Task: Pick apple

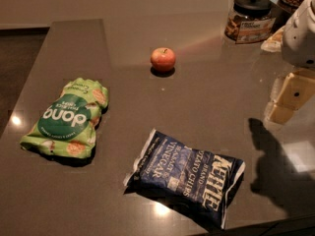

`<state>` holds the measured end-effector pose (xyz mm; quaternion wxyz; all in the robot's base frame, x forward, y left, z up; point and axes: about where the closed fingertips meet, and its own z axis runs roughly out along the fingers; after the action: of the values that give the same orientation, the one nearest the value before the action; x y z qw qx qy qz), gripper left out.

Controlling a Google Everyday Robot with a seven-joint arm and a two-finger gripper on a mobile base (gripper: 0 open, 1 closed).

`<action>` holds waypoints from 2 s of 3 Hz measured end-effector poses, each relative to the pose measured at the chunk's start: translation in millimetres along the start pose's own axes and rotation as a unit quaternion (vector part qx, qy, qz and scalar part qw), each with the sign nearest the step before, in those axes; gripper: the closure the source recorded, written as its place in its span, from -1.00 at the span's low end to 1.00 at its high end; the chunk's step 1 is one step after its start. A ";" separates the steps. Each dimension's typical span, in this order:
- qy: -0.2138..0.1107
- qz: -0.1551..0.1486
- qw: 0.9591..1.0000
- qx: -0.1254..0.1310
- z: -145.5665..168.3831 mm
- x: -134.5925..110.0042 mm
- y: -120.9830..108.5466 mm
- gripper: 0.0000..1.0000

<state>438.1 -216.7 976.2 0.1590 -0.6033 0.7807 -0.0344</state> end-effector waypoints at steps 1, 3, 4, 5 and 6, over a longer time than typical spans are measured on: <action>0.000 0.000 1.000 0.001 -0.4 -0.4 -0.4 -1.00; -0.047 0.016 0.999 0.004 20.8 -11.4 -54.3 -1.00; -0.096 0.031 0.995 0.003 37.8 -29.3 -93.2 -1.00; -0.145 0.053 0.988 0.005 60.2 -54.9 -123.9 -1.00; -0.176 0.076 0.982 0.005 87.8 -80.7 -148.8 -1.00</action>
Offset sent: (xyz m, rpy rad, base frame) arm 0.0563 -0.0034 -0.0049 0.0604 -0.0153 -0.0155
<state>620.0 -167.8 946.3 0.2989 -0.5380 0.7841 0.0800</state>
